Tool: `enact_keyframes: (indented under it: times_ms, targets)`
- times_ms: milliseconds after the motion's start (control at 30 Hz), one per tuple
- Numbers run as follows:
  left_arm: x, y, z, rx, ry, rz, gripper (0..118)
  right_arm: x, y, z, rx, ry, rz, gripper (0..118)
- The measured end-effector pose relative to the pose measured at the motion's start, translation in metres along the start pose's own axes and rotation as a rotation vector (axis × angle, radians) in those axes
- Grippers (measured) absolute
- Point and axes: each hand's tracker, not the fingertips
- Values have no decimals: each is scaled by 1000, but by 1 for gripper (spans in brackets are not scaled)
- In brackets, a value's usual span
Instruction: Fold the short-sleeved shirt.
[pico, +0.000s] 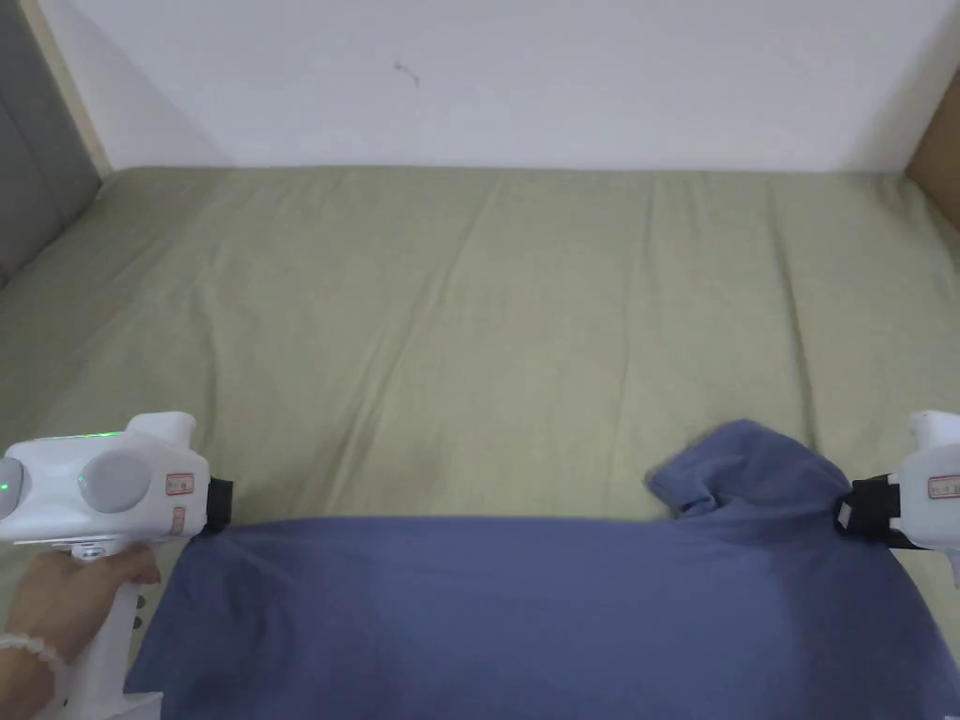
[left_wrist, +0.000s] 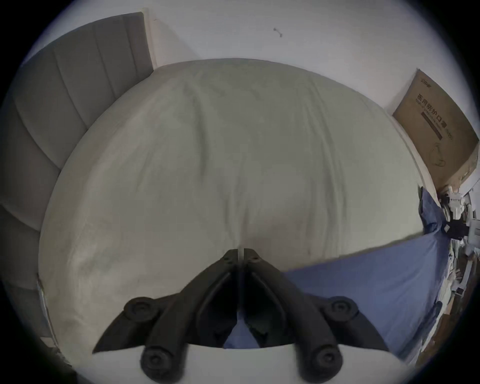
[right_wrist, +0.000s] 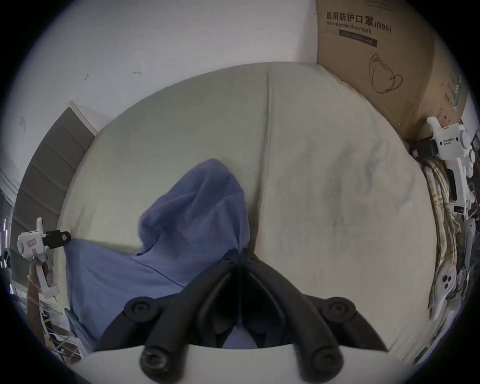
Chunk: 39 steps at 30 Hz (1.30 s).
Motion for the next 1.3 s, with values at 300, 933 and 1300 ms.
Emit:
enact_keyframes:
  times_ms: [300,933,1300]
  targets:
    - [-6,-29,125,146,-37,-83,1,-6,-22,91,93,27,23,1]
    - [-46,-252,201,4,-49,-150,1,27,-269,175,-33,3,27,1]
    - [-52,-280,185,-25,-17,-141,62,38,-294,151,-40,-34,-3,45]
